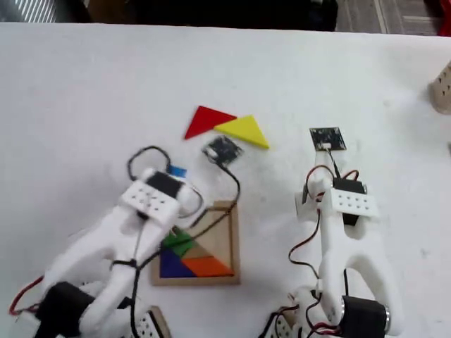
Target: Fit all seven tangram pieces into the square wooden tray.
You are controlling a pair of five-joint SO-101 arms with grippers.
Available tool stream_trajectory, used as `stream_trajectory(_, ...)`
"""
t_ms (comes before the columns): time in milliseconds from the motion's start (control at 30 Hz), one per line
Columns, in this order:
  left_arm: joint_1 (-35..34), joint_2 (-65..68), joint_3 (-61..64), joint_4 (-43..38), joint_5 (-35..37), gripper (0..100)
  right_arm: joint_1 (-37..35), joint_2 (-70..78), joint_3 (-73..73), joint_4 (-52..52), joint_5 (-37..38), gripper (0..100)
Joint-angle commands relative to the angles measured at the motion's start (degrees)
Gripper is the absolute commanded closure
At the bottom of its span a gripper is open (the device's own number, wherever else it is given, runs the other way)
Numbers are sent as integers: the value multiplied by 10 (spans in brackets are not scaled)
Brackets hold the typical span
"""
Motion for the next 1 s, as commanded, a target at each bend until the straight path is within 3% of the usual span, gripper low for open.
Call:
stream_trajectory(0, -92, -84, 14, -18, 91, 980, -5, -17, -4, -12, 7, 981)
stream_trajectory(200, -95, -44, 74, -72, 119, 980, -5, -17, -4, -12, 7, 981)
stream_trajectory(633, 5, 15, 79, -47, 118, 980, -5, -17, -4, -12, 7, 980)
stream_trajectory(967, 10, 14, 80, -38, 117, 980, -5, -17, -4, -12, 7, 979)
